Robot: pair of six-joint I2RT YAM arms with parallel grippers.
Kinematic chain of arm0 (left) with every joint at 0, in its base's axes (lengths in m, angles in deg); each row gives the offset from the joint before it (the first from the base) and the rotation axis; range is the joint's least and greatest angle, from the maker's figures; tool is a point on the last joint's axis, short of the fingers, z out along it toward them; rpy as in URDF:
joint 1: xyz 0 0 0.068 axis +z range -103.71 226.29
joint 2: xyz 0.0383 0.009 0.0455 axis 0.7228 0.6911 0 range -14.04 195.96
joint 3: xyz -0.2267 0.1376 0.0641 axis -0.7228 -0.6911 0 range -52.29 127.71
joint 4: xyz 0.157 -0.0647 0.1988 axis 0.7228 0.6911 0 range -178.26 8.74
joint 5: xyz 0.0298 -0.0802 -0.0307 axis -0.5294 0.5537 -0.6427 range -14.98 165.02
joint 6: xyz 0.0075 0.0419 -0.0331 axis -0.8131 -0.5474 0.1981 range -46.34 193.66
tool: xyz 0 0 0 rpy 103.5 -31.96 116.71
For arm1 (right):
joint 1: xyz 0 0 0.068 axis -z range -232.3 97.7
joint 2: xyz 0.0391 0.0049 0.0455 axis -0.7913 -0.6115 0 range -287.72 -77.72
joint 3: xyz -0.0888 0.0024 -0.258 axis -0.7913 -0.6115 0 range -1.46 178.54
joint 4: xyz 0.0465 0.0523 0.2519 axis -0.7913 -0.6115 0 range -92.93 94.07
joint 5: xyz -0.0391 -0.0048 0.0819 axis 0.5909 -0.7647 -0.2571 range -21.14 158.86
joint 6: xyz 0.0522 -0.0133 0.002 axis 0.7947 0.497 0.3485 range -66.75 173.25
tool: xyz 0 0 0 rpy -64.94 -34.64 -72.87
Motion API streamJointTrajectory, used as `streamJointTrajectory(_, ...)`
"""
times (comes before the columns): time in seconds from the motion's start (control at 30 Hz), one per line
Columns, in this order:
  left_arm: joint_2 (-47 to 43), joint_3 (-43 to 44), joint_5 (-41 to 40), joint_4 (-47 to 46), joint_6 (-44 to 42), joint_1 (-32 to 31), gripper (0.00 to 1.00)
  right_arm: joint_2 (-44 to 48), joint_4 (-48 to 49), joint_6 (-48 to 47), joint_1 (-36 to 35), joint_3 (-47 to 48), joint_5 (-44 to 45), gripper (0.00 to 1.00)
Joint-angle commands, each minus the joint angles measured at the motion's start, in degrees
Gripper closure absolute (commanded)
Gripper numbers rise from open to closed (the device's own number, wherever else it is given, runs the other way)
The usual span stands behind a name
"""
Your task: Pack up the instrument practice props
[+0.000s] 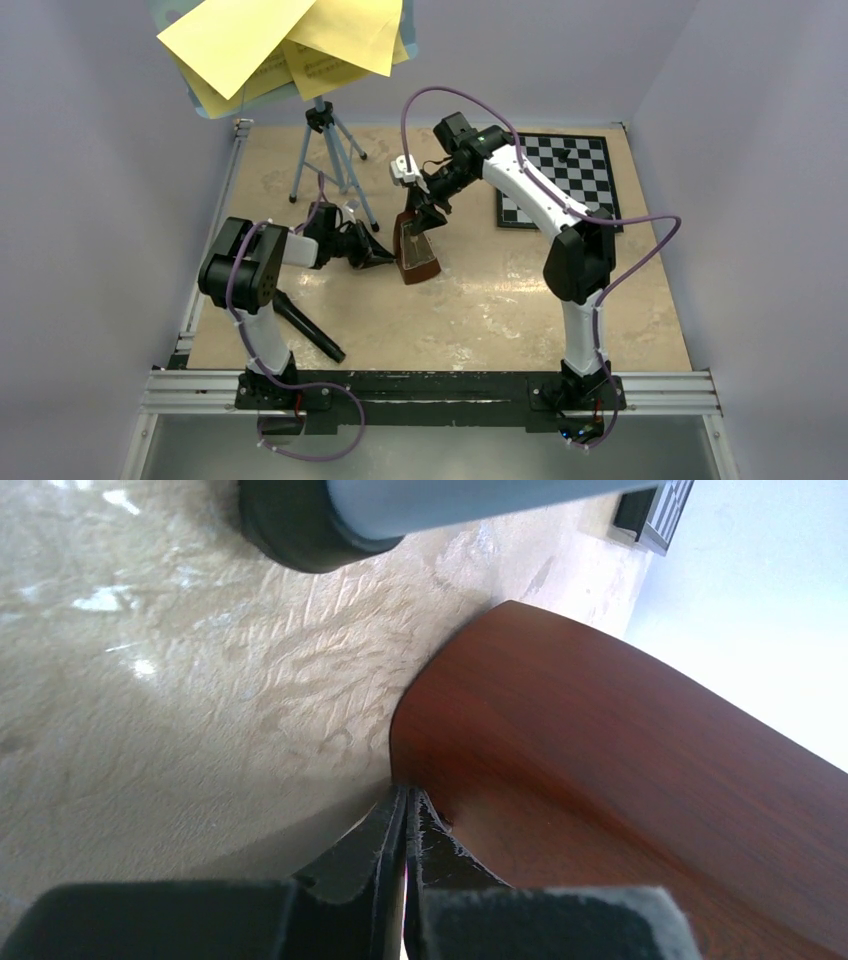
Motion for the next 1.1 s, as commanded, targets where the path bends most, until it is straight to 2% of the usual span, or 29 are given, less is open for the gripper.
streamJointTrajectory(0.0,-0.57,2.51,4.42,0.94,-2.73,-4.06,0.94,-2.31,5.72,4.12,-0.34,-3.38,11.44,1.00)
streamJointTrajectory(0.27,-4.05,1.77,5.81,-0.07,-6.17,-7.11,1.00,-2.44,10.29,8.62,-0.46,-4.26,15.26,1.00)
streamJointTrajectory(0.4,-5.87,1.32,5.92,0.72,-8.33,-8.39,1.00,-1.94,12.35,9.78,-0.38,-5.71,17.20,1.00)
streamJointTrajectory(0.57,-8.65,-0.92,5.28,-0.12,-9.49,-9.08,1.00,0.99,16.58,8.76,-0.46,-12.85,18.69,1.00)
streamJointTrajectory(0.7,-10.09,-2.71,4.25,0.18,-10.26,-9.23,1.00,2.39,20.39,10.69,-0.38,-15.37,19.32,1.00)
streamJointTrajectory(0.83,-11.52,-3.09,3.07,2.20,-12.34,-9.05,1.00,2.67,18.46,11.53,0.34,-14.28,15.96,1.00)
streamJointTrajectory(0.97,-15.07,-2.70,5.23,6.20,-19.92,-7.86,0.66,6.93,14.79,6.39,2.65,-16.64,10.54,1.00)
streamJointTrajectory(1.07,-20.19,-3.63,4.58,8.16,-27.81,-7.50,0.31,10.41,11.98,0.74,4.22,-20.33,5.56,1.00)
